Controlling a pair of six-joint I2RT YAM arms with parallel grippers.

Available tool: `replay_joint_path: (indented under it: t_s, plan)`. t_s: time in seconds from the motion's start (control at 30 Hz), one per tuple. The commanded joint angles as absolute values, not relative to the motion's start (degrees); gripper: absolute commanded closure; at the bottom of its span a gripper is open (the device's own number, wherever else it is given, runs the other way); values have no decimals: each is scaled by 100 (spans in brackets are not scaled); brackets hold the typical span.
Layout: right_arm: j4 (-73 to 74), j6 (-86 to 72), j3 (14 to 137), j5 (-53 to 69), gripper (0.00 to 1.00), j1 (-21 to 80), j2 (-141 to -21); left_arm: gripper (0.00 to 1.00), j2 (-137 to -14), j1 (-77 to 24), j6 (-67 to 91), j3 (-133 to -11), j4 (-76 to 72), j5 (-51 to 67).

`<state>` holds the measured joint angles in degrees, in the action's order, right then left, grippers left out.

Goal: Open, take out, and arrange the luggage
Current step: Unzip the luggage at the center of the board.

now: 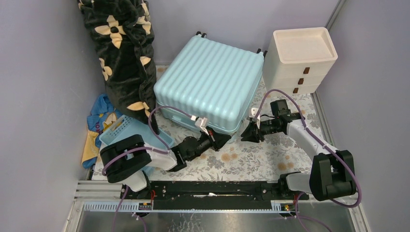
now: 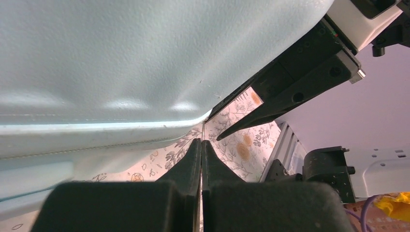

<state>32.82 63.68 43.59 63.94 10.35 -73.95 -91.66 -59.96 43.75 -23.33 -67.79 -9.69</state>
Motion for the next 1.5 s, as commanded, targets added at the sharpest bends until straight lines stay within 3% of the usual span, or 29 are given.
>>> replay_joint_path:
  t_s: [0.0,0.47,1.0,1.3,1.47]
  plan:
    - [3533,6621,4571,6484,67,922,-7216,100,-8879,-5959,3885,-2473,-5986,-1546]
    - [3541,6605,4588,6456,68,730,-7399,100,-8524,-6055,2423,-2825,-4861,-1253]
    - [3529,6595,4571,6458,67,655,-7479,100,-7976,-6302,2171,-3012,-3106,-2458]
    - [3548,6601,4576,6469,67,653,-7497,100,-7767,-6293,1983,-2780,-3040,-2519]
    - [3550,6617,4582,6469,67,656,-7496,97,-7538,-6293,1698,-2413,-3853,-1739]
